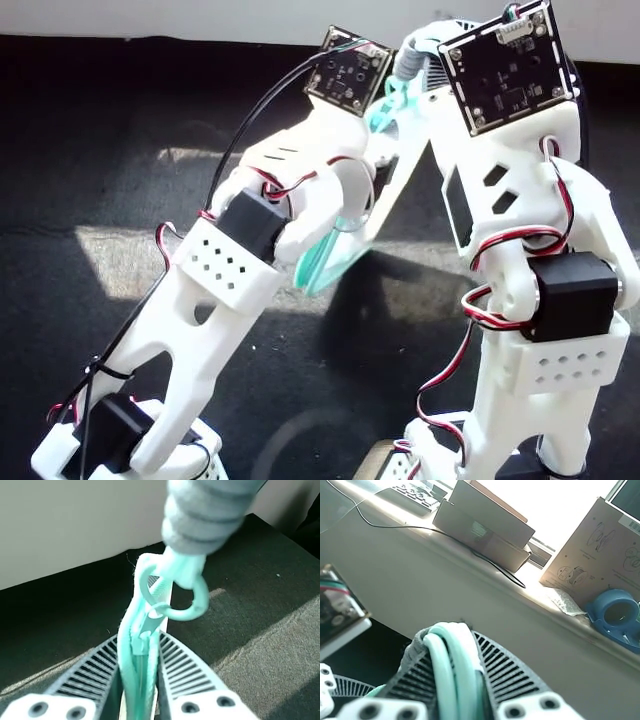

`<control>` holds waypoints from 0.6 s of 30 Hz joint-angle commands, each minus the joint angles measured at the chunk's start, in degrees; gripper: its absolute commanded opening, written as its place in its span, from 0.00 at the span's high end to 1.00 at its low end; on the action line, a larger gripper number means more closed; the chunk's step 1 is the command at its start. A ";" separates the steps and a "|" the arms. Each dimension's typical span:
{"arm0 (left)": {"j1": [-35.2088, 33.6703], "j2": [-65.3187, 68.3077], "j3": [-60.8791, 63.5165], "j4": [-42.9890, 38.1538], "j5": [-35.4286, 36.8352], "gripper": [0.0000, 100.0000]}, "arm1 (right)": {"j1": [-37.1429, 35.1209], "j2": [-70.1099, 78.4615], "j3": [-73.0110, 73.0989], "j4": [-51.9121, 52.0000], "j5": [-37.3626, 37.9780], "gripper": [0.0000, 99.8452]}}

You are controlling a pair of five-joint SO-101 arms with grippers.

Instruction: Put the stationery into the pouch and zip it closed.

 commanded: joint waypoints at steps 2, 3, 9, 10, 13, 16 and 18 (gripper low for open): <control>-0.13 -0.75 -4.62 7.21 -0.53 0.99 | 5.14 -0.31 1.27 -2.15 0.53 0.99; -0.13 -0.75 -5.58 8.88 -0.53 0.99 | 6.73 -0.31 2.42 -2.15 0.53 0.99; -0.13 -0.75 -11.12 16.70 -0.35 0.99 | 14.37 -0.22 11.30 -3.12 0.62 0.99; -0.13 -0.75 -12.00 17.58 -0.26 0.99 | 14.90 -0.22 13.32 -4.44 0.62 0.99; -0.13 -0.75 -14.46 20.22 -0.18 0.99 | 16.13 -0.22 20.79 -9.19 0.62 0.99; -0.13 -0.75 -16.57 22.68 -0.18 0.99 | 16.84 -0.22 28.70 -14.02 0.79 0.99; -0.13 -0.75 -17.63 24.18 -0.18 0.99 | 17.27 -0.22 33.80 -17.80 1.93 0.99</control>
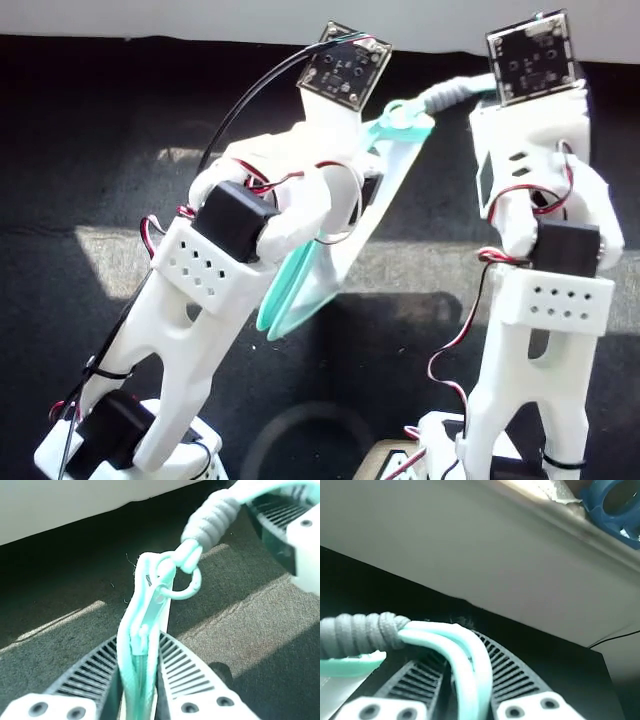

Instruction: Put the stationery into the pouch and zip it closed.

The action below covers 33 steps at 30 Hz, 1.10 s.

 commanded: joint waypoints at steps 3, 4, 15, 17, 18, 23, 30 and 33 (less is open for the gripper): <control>-0.13 -0.92 -5.41 3.43 -0.26 0.99 | 2.07 -0.13 13.05 -10.24 2.81 0.99; -0.13 -0.92 -5.76 3.78 -0.26 0.99 | 2.07 -0.13 15.16 -11.30 3.08 0.99; -0.13 -0.48 -6.37 4.48 -0.44 0.99 | 1.54 -1.19 20.53 -13.93 3.25 0.99; -0.13 -0.40 -6.37 4.40 -0.44 0.99 | 2.24 -2.86 20.88 -13.14 3.25 0.93; -0.13 -0.40 -6.37 4.22 -0.44 0.99 | 2.77 -4.18 21.05 -11.56 3.16 0.89; -0.22 -0.31 -6.29 4.04 -0.53 0.99 | 2.07 -12.70 22.81 1.71 3.52 0.72; -0.13 -0.31 -2.95 3.96 -0.62 0.99 | -4.26 -31.96 24.66 8.31 3.52 0.71; -0.13 -0.57 -2.15 3.96 -0.62 0.99 | -4.62 -38.20 29.23 9.54 3.25 0.71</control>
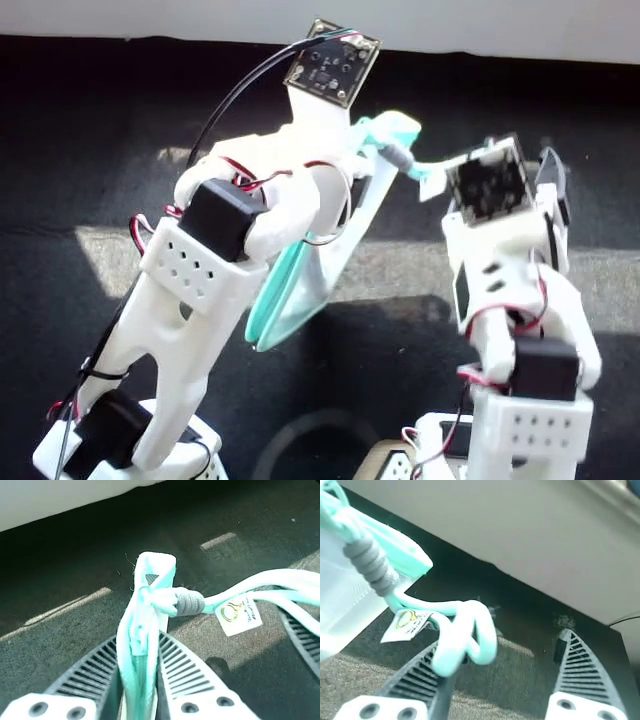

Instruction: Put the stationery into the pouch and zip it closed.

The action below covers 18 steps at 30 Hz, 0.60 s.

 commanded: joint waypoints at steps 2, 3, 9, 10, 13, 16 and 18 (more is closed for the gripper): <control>-0.04 -0.75 -0.75 -0.44 -0.62 0.99 | -0.66 -9.45 7.08 1.45 0.35 0.71; -0.13 -0.75 -0.84 -0.53 -0.62 0.99 | -0.40 -11.03 9.98 1.27 0.53 0.71; -2.68 -0.84 -0.84 -2.81 -0.53 0.99 | 9.54 -18.42 27.47 -6.46 0.26 0.71; -3.12 -0.84 -0.84 -2.90 -0.53 0.99 | 11.56 -19.12 29.85 -9.10 0.26 0.71; -3.21 -0.84 -0.75 -2.90 -0.53 0.99 | 15.52 -19.56 34.42 -15.08 -4.66 0.71; -3.21 -0.84 -0.48 -2.90 -0.53 0.99 | 16.04 -17.80 31.78 -14.29 -12.31 0.71; -3.12 -0.57 -0.40 -2.90 -0.53 0.99 | 13.49 -15.25 26.77 -11.47 -14.77 0.71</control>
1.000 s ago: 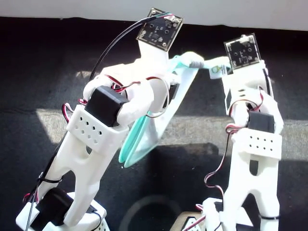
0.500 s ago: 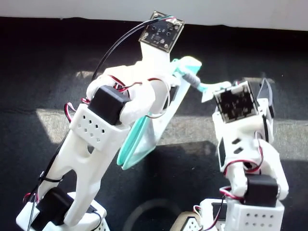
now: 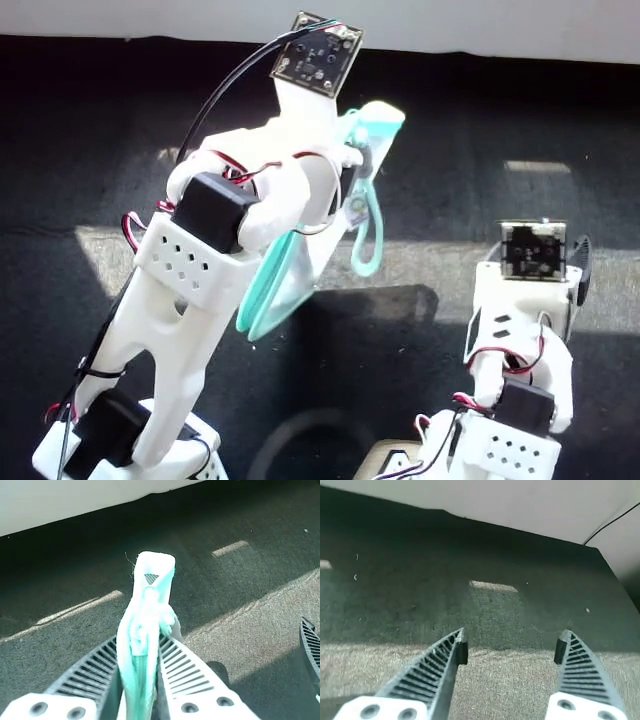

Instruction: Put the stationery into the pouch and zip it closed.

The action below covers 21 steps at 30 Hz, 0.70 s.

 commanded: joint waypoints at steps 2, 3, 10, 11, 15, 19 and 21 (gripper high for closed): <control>-0.31 -0.40 -0.66 -1.76 -0.44 0.99 | -6.11 6.64 -13.58 5.14 -6.68 0.71; -0.13 -0.40 -0.66 -1.76 -0.53 0.99 | -8.84 9.27 -17.63 7.34 -7.91 0.71; -0.04 -0.57 -0.66 -1.58 -0.53 0.99 | -24.57 35.47 -49.45 23.87 -16.88 0.71; -0.04 -0.66 -0.57 -1.41 -0.53 0.99 | -25.54 38.64 -53.76 25.71 -17.58 0.71; -0.40 -0.75 -0.57 -1.32 -0.53 0.99 | -29.14 48.04 -68.00 34.59 -18.73 0.71; -0.04 -0.84 -0.84 0.70 -3.96 0.99 | -35.30 50.59 -76.26 42.24 -17.93 0.71; 0.13 -0.84 -0.92 1.23 -5.19 0.99 | -37.32 50.77 -77.05 42.77 -15.56 0.71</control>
